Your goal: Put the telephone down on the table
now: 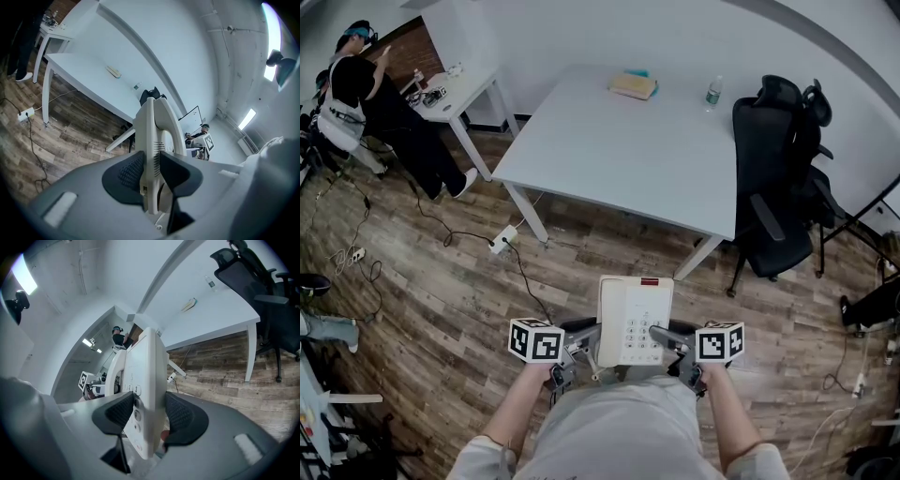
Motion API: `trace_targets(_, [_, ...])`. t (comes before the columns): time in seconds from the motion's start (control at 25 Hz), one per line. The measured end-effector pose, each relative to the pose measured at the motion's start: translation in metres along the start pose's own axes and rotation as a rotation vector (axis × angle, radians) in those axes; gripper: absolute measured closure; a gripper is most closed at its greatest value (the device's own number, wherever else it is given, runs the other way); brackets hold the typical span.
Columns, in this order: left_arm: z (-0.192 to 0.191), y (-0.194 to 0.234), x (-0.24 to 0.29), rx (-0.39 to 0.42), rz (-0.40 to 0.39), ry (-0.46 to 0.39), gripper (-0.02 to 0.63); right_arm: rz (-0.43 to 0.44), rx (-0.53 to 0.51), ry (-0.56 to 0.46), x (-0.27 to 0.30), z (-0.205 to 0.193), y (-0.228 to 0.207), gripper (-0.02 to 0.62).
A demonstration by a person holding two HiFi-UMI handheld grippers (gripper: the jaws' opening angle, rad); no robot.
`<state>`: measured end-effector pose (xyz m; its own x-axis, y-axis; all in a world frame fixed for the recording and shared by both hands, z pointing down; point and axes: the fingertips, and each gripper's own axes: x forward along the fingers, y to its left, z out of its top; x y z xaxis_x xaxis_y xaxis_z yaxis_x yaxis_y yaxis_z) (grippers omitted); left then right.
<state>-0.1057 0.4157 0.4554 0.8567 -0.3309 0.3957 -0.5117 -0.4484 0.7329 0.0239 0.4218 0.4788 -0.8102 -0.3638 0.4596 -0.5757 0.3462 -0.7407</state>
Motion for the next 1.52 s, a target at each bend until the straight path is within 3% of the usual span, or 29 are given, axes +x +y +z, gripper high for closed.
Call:
trace_targets(0.4, [0.014,0.015,-0.012,-0.011,0.011,-0.036,0.482,0.021,-0.014,0.009,0.021,0.014,0.007,0.374])
trace_targets(0.8, [0.053,0.045,0.003,-0.017,0.024,-0.047,0.482,0.032,-0.017,0.005,0.047,0.057,-0.015,0.374])
trace_targets(1.52, [0.170,0.113,0.085,-0.079,0.038,-0.021,0.483,0.035,0.016,0.076,0.090,0.187,-0.099,0.374])
